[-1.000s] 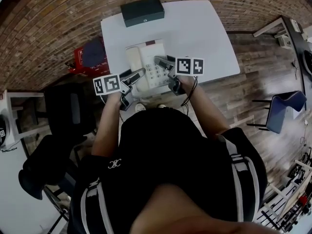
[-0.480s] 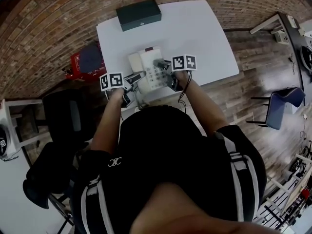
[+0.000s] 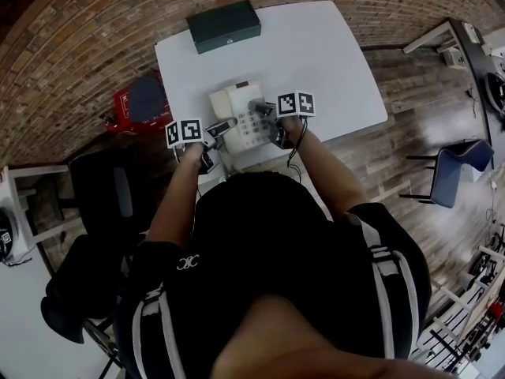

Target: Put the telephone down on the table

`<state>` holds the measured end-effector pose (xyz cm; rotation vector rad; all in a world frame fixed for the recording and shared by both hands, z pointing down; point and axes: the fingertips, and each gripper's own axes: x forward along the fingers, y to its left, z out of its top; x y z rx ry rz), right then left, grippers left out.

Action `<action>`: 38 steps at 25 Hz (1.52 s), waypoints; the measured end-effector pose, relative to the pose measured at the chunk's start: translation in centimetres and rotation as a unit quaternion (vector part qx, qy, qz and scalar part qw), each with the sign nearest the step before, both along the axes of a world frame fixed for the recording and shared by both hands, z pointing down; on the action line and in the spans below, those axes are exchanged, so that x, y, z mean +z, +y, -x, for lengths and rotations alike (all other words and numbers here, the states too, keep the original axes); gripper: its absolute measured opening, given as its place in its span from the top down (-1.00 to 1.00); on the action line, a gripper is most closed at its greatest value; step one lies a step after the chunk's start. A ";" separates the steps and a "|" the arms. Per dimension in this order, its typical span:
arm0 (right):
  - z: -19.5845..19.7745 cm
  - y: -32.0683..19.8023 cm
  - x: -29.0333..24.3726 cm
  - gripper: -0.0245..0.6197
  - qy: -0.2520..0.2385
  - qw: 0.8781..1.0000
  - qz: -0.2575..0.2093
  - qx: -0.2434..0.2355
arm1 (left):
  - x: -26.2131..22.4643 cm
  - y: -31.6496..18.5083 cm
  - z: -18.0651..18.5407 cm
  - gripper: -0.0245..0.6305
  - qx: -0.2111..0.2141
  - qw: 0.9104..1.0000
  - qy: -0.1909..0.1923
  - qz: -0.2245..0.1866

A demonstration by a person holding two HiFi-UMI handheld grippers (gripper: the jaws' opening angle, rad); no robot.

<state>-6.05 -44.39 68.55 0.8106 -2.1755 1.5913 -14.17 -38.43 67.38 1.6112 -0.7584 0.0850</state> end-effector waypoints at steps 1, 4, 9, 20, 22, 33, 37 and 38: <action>0.0 0.1 0.2 0.19 0.001 1.000 0.002 0.000 | 0.2 0.1 0.0 -0.20 0.001 1.000 0.000 0.003; 0.1 0.3 0.9 0.19 0.005 1.000 0.012 0.002 | 0.9 0.2 0.1 -0.20 0.002 1.000 0.000 0.012; 0.0 1.0 2.2 0.19 0.006 1.000 0.020 0.007 | 2.2 0.8 -0.1 -0.20 0.016 1.000 -0.007 0.024; 0.1 1.0 2.4 0.19 0.012 1.000 0.019 -0.007 | 2.4 0.8 0.0 -0.20 0.021 0.999 -0.008 0.033; 0.0 1.1 2.2 0.19 0.026 1.000 0.013 -0.010 | 2.3 1.0 0.3 -0.20 0.017 0.999 -0.030 0.031; -3.5 -2.9 -7.9 0.77 0.095 0.967 -0.213 0.100 | -7.9 -1.5 5.3 0.39 -0.062 0.956 -0.235 -0.164; -1.9 -2.9 -16.0 0.91 0.067 0.933 -0.335 0.112 | -16.5 -2.9 6.4 0.78 -0.138 0.892 -0.307 -0.301; -1.6 -2.7 -18.3 0.92 0.061 0.921 -0.366 0.115 | -18.7 -3.0 6.5 0.83 -0.150 0.873 -0.325 -0.331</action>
